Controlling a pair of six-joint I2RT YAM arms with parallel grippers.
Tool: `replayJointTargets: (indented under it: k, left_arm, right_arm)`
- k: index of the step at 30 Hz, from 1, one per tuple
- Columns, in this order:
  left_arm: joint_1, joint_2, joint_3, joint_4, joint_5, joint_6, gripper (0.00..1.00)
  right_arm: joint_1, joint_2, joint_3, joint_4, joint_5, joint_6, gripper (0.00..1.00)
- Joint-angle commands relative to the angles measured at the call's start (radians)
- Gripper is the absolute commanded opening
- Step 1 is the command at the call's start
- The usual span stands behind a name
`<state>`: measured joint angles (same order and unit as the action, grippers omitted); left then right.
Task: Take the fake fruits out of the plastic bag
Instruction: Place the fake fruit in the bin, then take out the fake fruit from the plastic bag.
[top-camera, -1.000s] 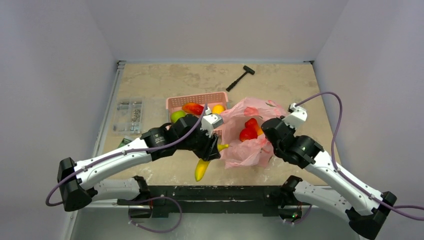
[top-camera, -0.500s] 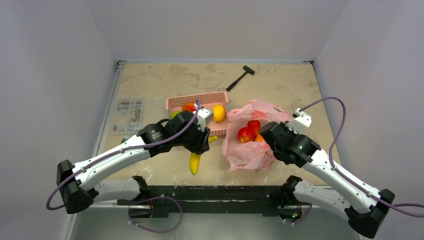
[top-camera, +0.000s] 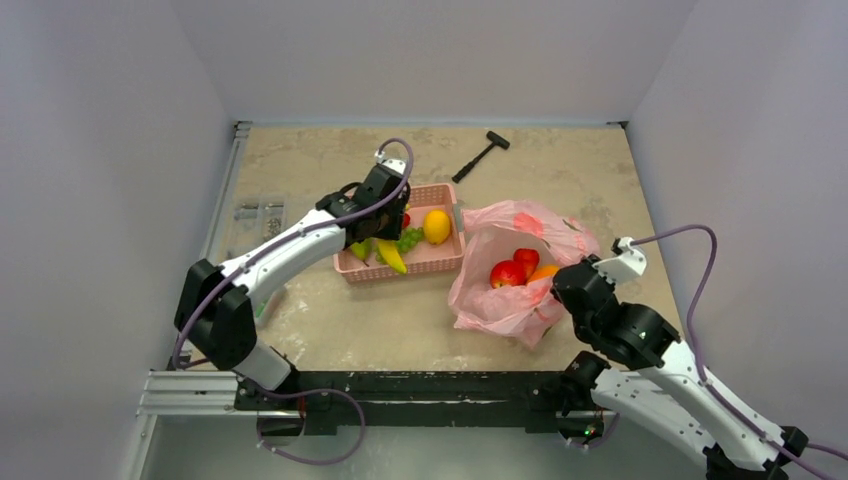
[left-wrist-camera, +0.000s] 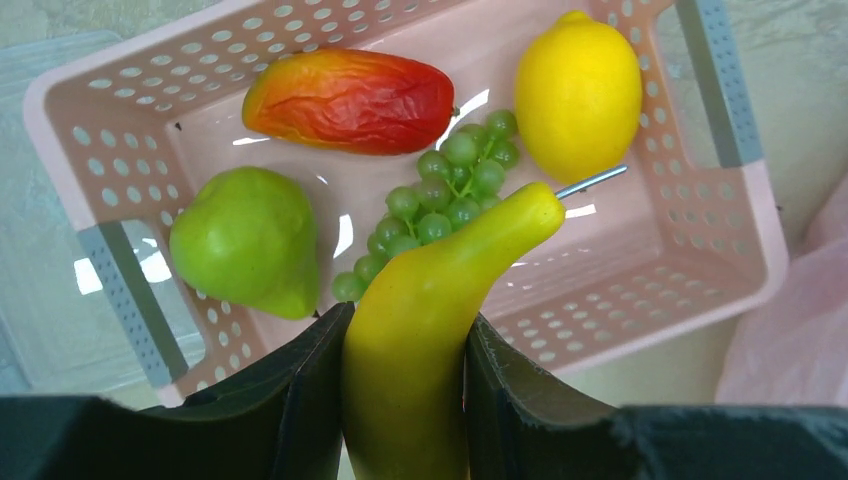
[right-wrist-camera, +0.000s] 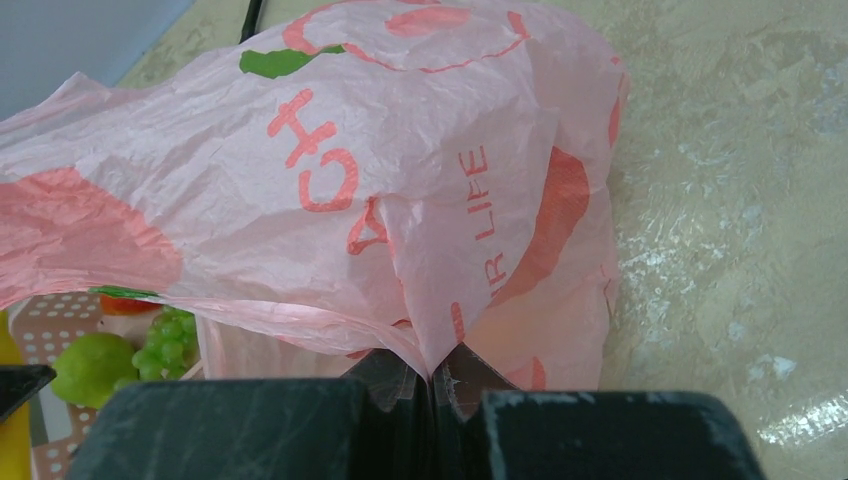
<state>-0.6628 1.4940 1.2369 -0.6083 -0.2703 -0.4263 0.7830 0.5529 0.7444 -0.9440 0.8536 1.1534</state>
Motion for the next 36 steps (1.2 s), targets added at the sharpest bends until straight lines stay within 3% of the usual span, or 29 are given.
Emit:
replayJointTargets:
  k: [1,8,10,14,19,21,27,31,36]
  left_arm:
    - [0.015,0.083,0.096,0.079,-0.062,0.071,0.3]
    - [0.048,0.206,0.237,-0.041,-0.071,0.051,0.81]
    - [0.051,0.196,0.239,-0.058,-0.086,0.048,0.87]
    - [0.051,0.108,0.181,-0.064,0.013,0.027,0.87]
    - [0.037,-0.12,-0.07,0.176,0.483,-0.085,0.76]
    - [0.001,-0.196,-0.18,0.317,0.573,-0.175,0.74]
    - [-0.256,-0.291,-0.297,0.483,0.512,-0.221,0.74]
    - [-0.393,-0.271,-0.372,0.7,0.44,-0.256,0.73]
    - [-0.488,-0.161,-0.396,0.884,0.304,-0.27,0.66]
  right_arm:
    - [-0.002,0.026,0.005,0.048,-0.02,-0.026,0.0]
    - [-0.002,0.043,-0.013,0.111,-0.07,-0.083,0.0]
    - [-0.002,0.044,-0.02,0.129,-0.094,-0.101,0.0]
    - [-0.002,0.04,-0.022,0.158,-0.181,-0.159,0.0]
    - [-0.002,0.054,-0.012,0.139,-0.36,-0.14,0.0]
    - [-0.002,0.06,-0.01,0.059,-0.377,-0.063,0.0]
    - [-0.002,-0.002,-0.113,-0.108,-0.378,0.196,0.0]
    - [-0.002,-0.026,-0.159,-0.05,-0.401,0.207,0.0]
    - [-0.002,0.005,-0.208,-0.003,-0.4,0.198,0.0]
